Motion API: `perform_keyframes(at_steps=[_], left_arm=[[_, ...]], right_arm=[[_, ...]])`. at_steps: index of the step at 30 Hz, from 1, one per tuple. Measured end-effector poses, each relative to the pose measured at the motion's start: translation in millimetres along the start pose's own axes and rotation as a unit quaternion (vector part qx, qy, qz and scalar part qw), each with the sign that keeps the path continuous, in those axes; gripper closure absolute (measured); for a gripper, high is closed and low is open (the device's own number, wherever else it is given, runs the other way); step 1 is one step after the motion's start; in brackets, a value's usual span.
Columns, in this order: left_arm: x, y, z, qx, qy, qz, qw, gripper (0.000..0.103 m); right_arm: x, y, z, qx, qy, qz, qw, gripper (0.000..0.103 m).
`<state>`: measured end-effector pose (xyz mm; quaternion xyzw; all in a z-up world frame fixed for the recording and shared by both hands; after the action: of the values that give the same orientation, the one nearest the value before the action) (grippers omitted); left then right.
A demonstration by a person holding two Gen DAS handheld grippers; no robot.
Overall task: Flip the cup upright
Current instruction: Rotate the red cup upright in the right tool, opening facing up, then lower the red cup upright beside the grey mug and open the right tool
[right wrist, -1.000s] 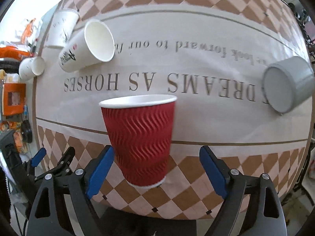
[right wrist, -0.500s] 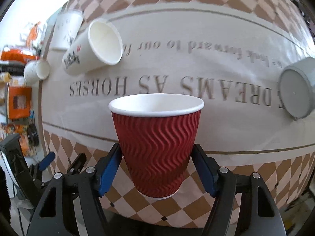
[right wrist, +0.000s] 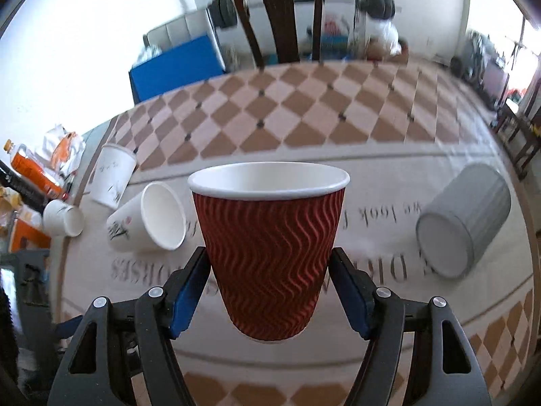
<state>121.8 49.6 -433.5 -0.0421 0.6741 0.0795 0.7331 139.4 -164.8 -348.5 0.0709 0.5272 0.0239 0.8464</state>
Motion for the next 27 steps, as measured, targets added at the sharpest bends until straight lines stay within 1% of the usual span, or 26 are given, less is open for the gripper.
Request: perform_keyframes(at_steps=[3,5,9,11,14,17,21,23,26,27], left_arm=[[1,-4,5,0.004,0.000,0.004,1.0000,0.000],[0,-7,7,0.009,-0.001,0.004,0.9999,0.000],[-6,-16,9,0.024,-0.009,0.008,0.9996,0.000],[-10,-21,6,0.030,-0.013,0.009,0.9994,0.000],[-17,-25,-1,0.037,-0.017,0.010,0.9991,0.000],[-24,-26,-6,0.042,-0.024,0.008,0.9988,0.000],[-34,-28,-16,0.053,-0.035,0.004,0.9980,0.000],[-40,-29,-20,0.058,-0.041,0.003,0.9975,0.000],[-51,-31,-26,0.069,-0.051,-0.001,0.9963,0.000],[-56,-34,-31,0.073,-0.054,-0.002,0.9959,0.000]], right_arm=[[5,-4,-5,-0.008,-0.023,-0.010,1.000,0.030],[1,-2,-8,-0.018,-0.042,-0.015,0.999,0.030],[-6,1,-24,-0.033,-0.056,-0.017,0.998,0.029],[-8,1,-32,-0.039,-0.054,-0.026,0.997,0.028],[-9,-2,-44,-0.039,-0.038,-0.030,0.998,0.027],[-9,-6,-55,-0.035,-0.012,-0.026,0.999,0.027],[-16,-11,-67,-0.036,-0.003,-0.034,0.999,0.015],[-25,-14,-73,-0.034,-0.003,-0.042,0.999,0.011],[-40,-22,-82,-0.026,0.003,-0.055,0.998,0.011],[-44,-24,-83,-0.022,0.004,-0.060,0.998,0.009]])
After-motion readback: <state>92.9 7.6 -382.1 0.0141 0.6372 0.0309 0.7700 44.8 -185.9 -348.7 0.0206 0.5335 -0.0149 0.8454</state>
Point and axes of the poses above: each gripper's, at about its wrist camera, not at the fingertips, and x roughly the way its jaws point, y to its left, z to its top, the point moved 7 cm from there along x, roughly the way its jaws point, and after that the axes turned 3 degrees about y, right-handed, at the moved point
